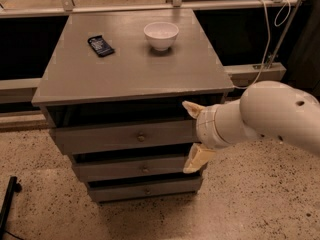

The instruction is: Open top drawer

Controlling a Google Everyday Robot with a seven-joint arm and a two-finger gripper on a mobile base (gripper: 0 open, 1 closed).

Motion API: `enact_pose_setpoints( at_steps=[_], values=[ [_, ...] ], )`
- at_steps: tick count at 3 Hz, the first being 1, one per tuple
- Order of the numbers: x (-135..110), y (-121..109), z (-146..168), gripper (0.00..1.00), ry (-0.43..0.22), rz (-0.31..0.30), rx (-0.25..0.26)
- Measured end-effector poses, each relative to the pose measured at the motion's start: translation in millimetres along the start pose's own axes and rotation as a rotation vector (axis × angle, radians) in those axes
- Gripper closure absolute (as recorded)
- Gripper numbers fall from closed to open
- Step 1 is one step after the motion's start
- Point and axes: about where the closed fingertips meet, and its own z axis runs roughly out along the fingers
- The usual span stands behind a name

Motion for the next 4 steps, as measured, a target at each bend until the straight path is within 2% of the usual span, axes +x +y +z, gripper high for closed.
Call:
enact_pose_setpoints(
  at_steps=[1, 2, 3, 4],
  values=[
    [-0.7, 1.9, 2.3, 0.0, 0.011, -0.028, -0.02],
    [17.1, 8.8, 33.6, 0.0, 0.034, -0.101, -0.084],
    [48.3, 14.6, 67.5, 0.0, 0.096, -0.134, -0.164],
    [72.0, -2.2, 87.8, 0.0, 0.143, -0.167, -0.174]
  ],
)
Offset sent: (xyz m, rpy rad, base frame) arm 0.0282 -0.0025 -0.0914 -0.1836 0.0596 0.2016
